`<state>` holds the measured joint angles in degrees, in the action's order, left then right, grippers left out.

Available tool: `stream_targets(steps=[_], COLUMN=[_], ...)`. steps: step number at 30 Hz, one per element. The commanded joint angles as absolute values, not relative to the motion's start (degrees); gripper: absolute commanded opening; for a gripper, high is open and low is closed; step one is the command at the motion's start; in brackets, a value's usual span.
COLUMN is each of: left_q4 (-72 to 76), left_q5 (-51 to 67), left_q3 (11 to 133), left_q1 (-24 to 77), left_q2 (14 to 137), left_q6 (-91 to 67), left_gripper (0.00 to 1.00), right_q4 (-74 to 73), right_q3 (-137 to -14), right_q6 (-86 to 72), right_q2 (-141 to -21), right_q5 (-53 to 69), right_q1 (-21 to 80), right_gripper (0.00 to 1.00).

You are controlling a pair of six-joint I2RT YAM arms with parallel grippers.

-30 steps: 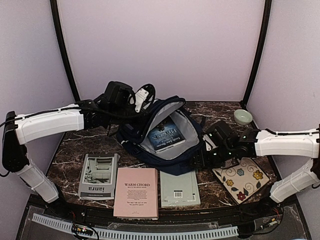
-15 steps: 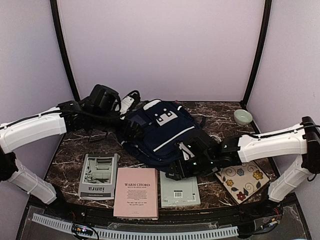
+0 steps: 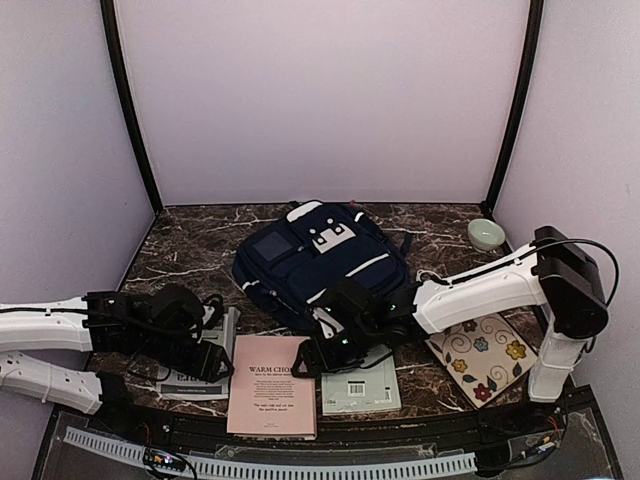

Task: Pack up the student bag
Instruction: Move the book to the book.

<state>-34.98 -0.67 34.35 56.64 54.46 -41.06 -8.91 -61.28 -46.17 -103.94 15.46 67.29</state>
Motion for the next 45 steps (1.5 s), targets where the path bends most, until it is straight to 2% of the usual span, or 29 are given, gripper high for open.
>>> stream_targets(steps=[1,9,16,25,34,38,45], left_q4=[-33.23,-25.17,-16.16,-15.72,-7.17,-2.68,-1.73], left_q5=[3.31,6.09,10.18,5.28,6.82,5.85,7.35], left_q3=[31.12,27.62,26.01,25.98,26.04,29.70,36.34], left_q1=[59.55,59.68,59.68,59.68,59.68,59.75,59.69], left_q2=[57.68,59.81,64.23,54.02,56.28,62.83,74.71], left_q6=[-49.33,-47.53,-46.19,-42.29,-37.53,-31.79,-26.58], left_gripper=[0.57,0.56,0.55,0.54,0.56,0.59,0.60], right_q4=[-7.30,-1.79,1.71,12.30,7.55,1.53,-9.93], right_q3=[-62.65,-65.42,-74.01,-71.52,-69.74,-68.74,-60.01], right_q6=[-46.38,-46.06,-42.83,-42.57,-40.00,-39.73,-42.35], right_q2=[-106.02,-110.40,-113.45,-104.65,-99.73,-97.54,-88.34], right_q5=[19.18,24.22,30.30,33.52,28.41,23.11,8.76], right_q1=[67.81,65.89,65.83,66.19,66.61,66.04,62.68], right_gripper=[0.73,0.76,0.76,0.70,0.70,0.71,0.72])
